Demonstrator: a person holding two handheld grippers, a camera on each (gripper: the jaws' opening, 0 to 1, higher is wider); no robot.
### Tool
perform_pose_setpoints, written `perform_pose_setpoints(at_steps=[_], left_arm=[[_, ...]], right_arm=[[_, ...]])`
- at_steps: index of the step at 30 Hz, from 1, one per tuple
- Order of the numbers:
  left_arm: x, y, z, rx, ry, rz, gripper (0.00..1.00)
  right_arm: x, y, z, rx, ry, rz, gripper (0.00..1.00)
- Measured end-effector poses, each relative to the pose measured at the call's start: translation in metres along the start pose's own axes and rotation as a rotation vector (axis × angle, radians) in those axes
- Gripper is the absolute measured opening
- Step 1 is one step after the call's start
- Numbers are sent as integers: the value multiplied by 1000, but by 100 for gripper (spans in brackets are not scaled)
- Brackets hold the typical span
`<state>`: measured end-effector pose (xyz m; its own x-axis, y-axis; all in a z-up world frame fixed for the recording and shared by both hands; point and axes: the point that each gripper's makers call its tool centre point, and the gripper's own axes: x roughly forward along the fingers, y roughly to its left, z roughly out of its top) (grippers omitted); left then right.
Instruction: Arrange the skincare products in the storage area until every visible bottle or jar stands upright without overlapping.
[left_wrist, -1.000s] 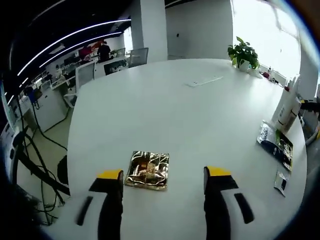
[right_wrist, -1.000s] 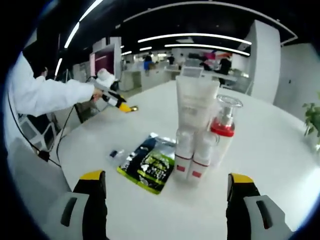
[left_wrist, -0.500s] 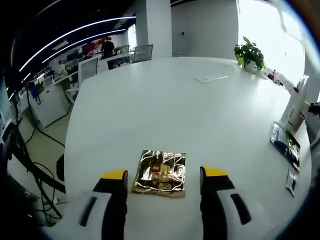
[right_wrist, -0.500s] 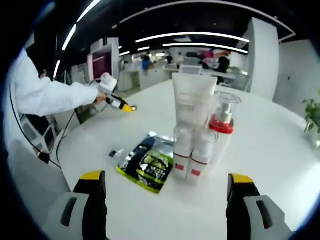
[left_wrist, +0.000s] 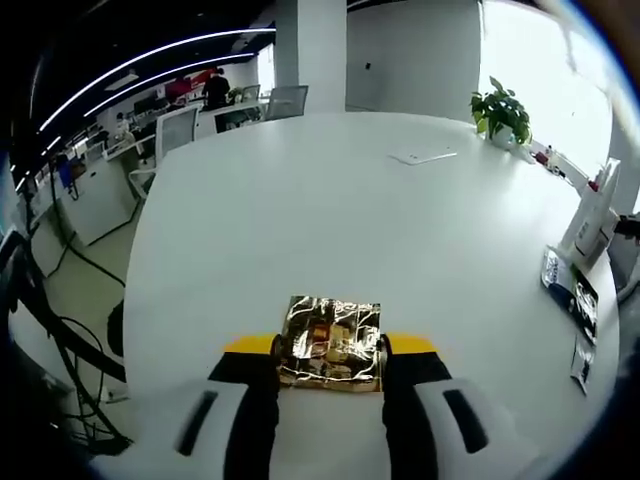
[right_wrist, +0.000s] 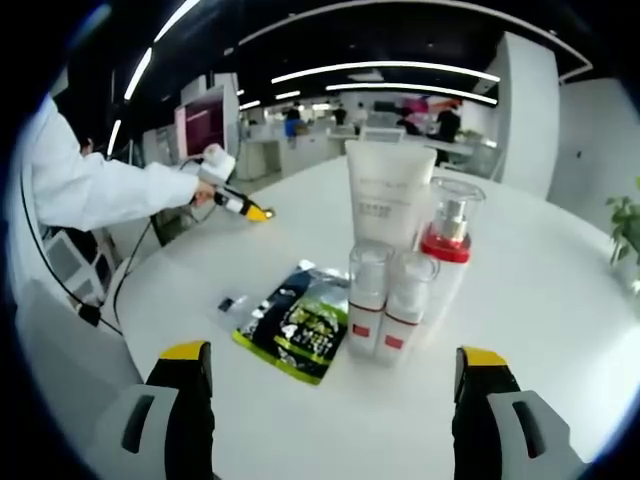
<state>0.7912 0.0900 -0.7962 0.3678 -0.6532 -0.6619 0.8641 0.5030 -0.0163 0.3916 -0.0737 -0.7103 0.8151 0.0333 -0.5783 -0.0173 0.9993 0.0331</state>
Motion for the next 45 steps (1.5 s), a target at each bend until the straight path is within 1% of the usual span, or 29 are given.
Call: perform_pose_setpoints(at_steps=[4, 7, 12, 13, 14, 15, 16, 17, 19, 20, 21, 25, 27, 31, 35, 38, 39, 40, 41, 45], left_arm=[[-1, 0, 0, 4, 2, 5, 40], [0, -3, -1, 7, 6, -6, 40], [-4, -13, -2, 34, 21, -35, 40], [-5, -14, -1, 37, 18, -39, 37], [-7, -17, 0, 40, 13, -44, 31], [-7, -17, 1, 36, 15, -41, 19], [-9, -19, 0, 34, 11, -43, 9], [-9, -21, -1, 25, 15, -48, 10], [-8, -24, -6, 32, 21, -59, 22], [-8, -25, -1, 36, -6, -61, 23], [-9, -28, 1, 47, -14, -70, 23], [-9, -27, 5, 71, -24, -59, 32], [-8, -23, 7, 68, -37, -43, 34], [-6, -22, 4, 67, -28, -41, 45], [-5, -24, -4, 58, -4, -59, 49], [-4, -23, -4, 50, -10, -55, 47], [-4, -24, -5, 24, -8, -55, 45], [-4, -25, -3, 33, -12, -58, 39], [-3, -27, -4, 14, -10, -60, 38], [-3, -27, -5, 22, -6, -66, 38]], right_arm=[[0, 0, 1, 0, -3, -2, 100], [-1, 0, 1, -1, -2, -5, 100], [-2, 0, 3, -2, -10, -9, 100], [-2, 0, 3, 0, -10, -8, 100], [-2, 0, 3, 0, -11, -8, 100], [-2, 1, 3, -1, -11, -8, 100], [-2, 1, 3, -4, -11, -6, 100], [-2, 1, 3, -6, -8, -2, 100], [-2, 2, 2, -9, -7, 0, 100], [-2, 2, 3, -11, -8, 0, 100], [-2, 2, 3, -11, -9, 0, 100], [-1, 0, 4, -7, -12, -3, 100], [-1, 1, 3, -7, -8, -1, 100], [-1, 1, 3, -7, -6, -1, 100], [-1, 1, 2, -6, -2, -1, 100], [0, 3, 1, -9, 2, 4, 99], [0, 3, 1, -10, 5, 4, 100], [-1, 3, 1, -11, 4, 4, 100], [0, 3, 1, -12, 4, 3, 100], [1, 1, 0, -14, 5, 2, 100]])
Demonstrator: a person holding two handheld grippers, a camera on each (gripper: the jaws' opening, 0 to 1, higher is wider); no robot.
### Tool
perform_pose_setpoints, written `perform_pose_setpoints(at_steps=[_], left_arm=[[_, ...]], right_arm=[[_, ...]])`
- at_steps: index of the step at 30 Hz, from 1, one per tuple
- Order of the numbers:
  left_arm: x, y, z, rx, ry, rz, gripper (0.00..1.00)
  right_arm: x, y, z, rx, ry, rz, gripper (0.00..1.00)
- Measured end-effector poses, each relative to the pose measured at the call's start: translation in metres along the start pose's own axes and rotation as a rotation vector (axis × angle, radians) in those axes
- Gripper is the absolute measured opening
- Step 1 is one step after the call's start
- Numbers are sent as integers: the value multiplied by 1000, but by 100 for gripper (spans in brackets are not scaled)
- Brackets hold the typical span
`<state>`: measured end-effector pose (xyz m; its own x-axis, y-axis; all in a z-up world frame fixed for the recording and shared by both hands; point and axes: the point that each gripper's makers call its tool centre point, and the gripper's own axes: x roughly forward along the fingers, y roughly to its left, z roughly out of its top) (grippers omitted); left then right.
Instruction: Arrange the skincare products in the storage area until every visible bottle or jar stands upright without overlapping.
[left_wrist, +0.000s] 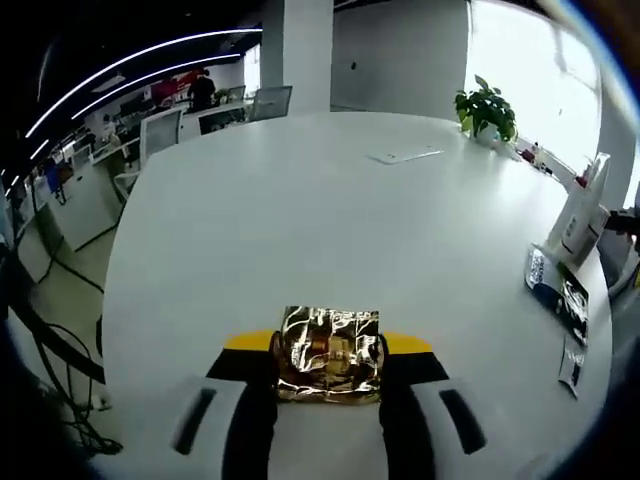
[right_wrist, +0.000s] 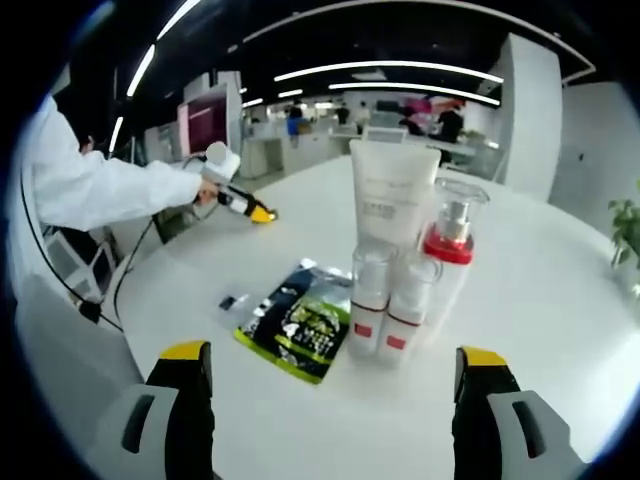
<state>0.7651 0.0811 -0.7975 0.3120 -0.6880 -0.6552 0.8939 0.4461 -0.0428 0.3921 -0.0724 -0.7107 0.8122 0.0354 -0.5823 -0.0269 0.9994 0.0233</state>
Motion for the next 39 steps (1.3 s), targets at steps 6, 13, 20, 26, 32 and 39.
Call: perform_pose_setpoints(at_steps=[6, 13, 20, 26, 32, 39], left_arm=[[-1, -7, -1, -2, 7, -10, 38], [-7, -27, -1, -12, -11, -44, 27], [-13, -51, -4, 37, -5, -99, 27], [-15, -77, -8, 81, 10, -178, 38], [-14, -86, -12, 155, 41, -188, 43], [-18, -99, -16, 162, 31, -204, 38]], right_arm=[[0, 0, 0, -5, 0, 3, 99], [0, 2, 1, -9, -1, 3, 99], [0, 4, 0, -19, 1, 10, 99], [0, 6, 1, -22, 0, 12, 99], [0, 8, 2, -29, -1, 17, 99], [0, 10, 3, -40, -4, 23, 99]])
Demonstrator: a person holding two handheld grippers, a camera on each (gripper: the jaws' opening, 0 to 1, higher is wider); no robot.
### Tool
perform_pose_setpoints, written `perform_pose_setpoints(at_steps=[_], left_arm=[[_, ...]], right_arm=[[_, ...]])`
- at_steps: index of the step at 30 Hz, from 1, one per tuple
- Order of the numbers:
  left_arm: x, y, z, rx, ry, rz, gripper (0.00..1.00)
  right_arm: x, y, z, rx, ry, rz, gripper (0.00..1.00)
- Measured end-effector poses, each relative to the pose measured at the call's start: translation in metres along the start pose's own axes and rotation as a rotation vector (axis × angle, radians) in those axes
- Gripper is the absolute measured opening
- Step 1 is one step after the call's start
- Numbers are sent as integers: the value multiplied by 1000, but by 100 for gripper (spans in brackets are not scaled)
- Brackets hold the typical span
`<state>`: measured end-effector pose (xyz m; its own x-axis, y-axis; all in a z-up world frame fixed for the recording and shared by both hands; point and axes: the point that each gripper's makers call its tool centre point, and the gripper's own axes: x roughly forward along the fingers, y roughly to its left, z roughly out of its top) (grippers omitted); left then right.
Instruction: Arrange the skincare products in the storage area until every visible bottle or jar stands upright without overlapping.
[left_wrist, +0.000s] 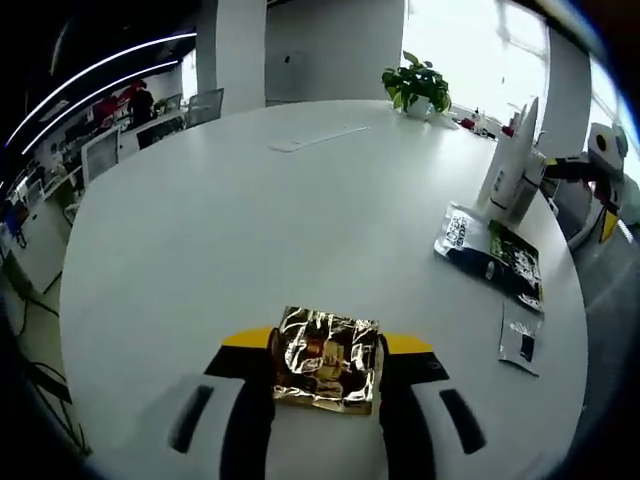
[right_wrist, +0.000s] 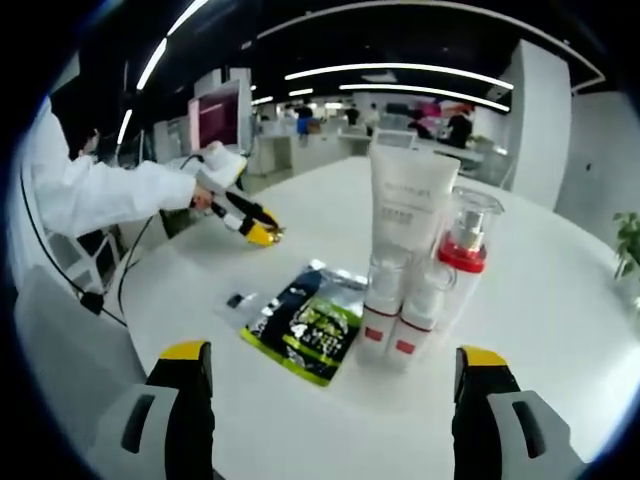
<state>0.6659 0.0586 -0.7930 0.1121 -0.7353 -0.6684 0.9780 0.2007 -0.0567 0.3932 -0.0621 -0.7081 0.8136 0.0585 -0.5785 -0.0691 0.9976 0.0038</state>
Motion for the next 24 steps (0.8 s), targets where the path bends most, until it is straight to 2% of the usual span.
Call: perform_pose_setpoints(at_steps=[7, 9, 10, 14, 21, 24], left_arm=[[-5, -20, -3, -2, -8, -20, 37], [-3, -25, -4, -20, -10, -32, 27], [-1, -28, -4, -31, -20, -36, 26], [3, -32, -6, -24, -37, -32, 34], [2, -50, -10, 5, -45, -77, 34], [-4, -69, -7, 12, -56, -76, 37]], right_arm=[[1, 3, 0, -4, 4, 11, 99], [1, 4, -1, -10, 10, 14, 99], [1, 4, -2, -11, 11, 14, 99], [1, 5, -2, -13, 14, 19, 98], [3, 14, -3, -18, 23, 51, 96], [4, 21, -5, -25, 30, 75, 96]])
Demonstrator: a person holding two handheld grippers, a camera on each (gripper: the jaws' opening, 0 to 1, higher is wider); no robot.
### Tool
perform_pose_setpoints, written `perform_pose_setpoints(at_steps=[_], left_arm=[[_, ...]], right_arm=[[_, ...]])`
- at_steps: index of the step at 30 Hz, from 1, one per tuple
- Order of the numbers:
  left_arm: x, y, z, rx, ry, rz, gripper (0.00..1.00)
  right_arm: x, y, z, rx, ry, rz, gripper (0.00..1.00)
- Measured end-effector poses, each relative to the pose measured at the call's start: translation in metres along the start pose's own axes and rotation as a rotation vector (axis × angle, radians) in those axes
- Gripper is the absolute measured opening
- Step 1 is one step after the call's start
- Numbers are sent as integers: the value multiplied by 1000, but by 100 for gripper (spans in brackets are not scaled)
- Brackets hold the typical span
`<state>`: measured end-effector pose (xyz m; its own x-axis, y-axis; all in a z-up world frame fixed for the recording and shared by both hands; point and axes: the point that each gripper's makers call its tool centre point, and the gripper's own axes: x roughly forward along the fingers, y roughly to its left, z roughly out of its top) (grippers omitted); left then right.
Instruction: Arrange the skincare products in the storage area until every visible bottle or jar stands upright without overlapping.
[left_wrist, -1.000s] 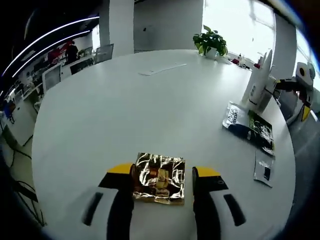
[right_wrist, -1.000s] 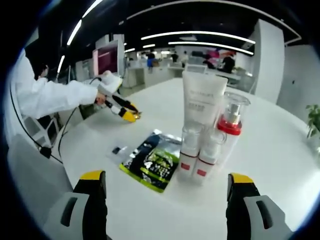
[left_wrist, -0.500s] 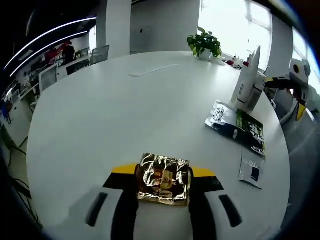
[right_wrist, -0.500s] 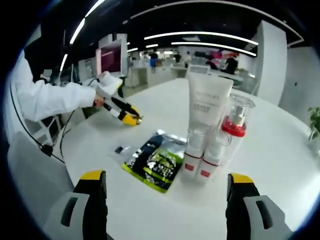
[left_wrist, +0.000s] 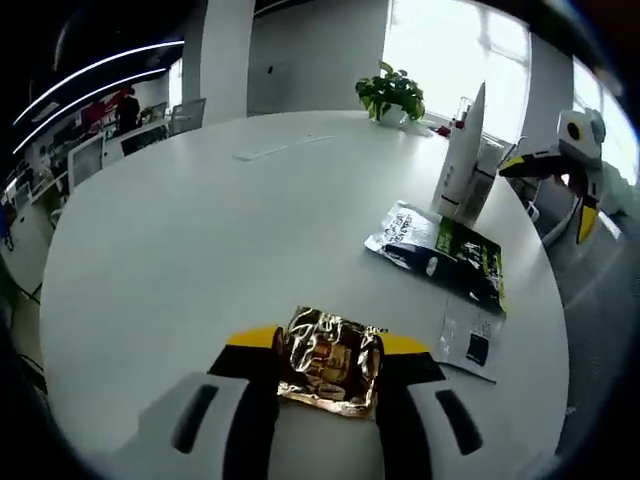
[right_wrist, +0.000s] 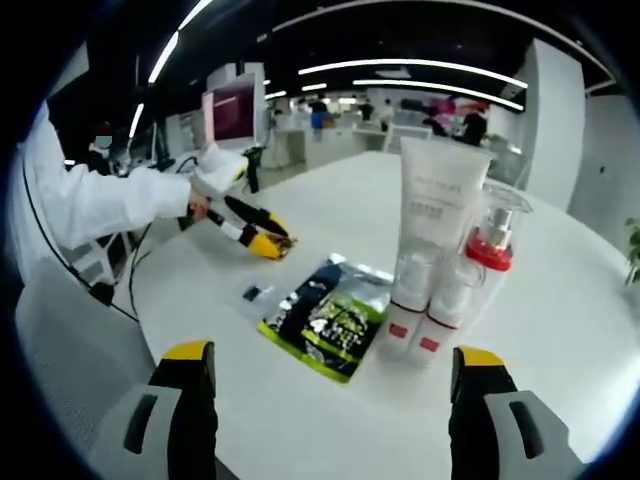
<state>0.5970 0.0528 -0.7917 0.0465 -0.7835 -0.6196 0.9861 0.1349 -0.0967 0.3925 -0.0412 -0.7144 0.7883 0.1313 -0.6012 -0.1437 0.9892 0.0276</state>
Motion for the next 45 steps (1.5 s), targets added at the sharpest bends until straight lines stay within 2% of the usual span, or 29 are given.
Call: perform_pose_setpoints(at_steps=[6, 9, 13, 15, 17, 20, 25, 29, 33, 35, 36, 39, 41, 43, 45], left_arm=[[-3, -7, -2, 26, -17, -7, 41], [-4, -13, -4, 38, -9, -30, 38], [-5, -21, -3, 41, -25, -22, 38], [-6, -23, -2, 35, -34, -30, 36], [-7, -22, -2, 33, -42, -28, 36], [-8, -22, -3, 32, -53, -29, 36], [-10, -19, -3, -1, -93, -28, 34], [-11, -18, -3, 4, -98, -22, 33], [-10, -21, -4, 27, -96, -30, 37], [-11, -22, -4, 37, -89, -33, 38], [-13, -20, -4, 35, -84, -16, 37], [-21, -22, -6, 46, -85, -20, 37], [-32, -19, -3, 48, -108, -3, 38], [-44, -10, -1, 25, -121, 39, 38], [-52, -6, -4, -7, -112, 49, 36]], right_arm=[[3, 13, -3, -7, 18, 51, 87], [6, 23, -2, -2, 13, 90, 81], [13, 38, 2, -16, 9, 135, 74], [18, 51, 4, -23, 14, 184, 73], [25, 64, 7, -51, 25, 219, 74], [40, 80, 21, -89, 12, 261, 67], [74, 93, 40, -119, 12, 305, 58], [101, 89, 52, -107, 2, 300, 49], [126, 76, 67, -55, -19, 243, 42], [136, 71, 69, -25, -7, 226, 41], [139, 69, 70, -17, -5, 219, 41], [154, 60, 65, -22, 32, 201, 39], [157, 58, 58, -31, 54, 191, 35], [163, 54, 56, -45, 56, 183, 33], [167, 53, 52, -48, 75, 189, 31]])
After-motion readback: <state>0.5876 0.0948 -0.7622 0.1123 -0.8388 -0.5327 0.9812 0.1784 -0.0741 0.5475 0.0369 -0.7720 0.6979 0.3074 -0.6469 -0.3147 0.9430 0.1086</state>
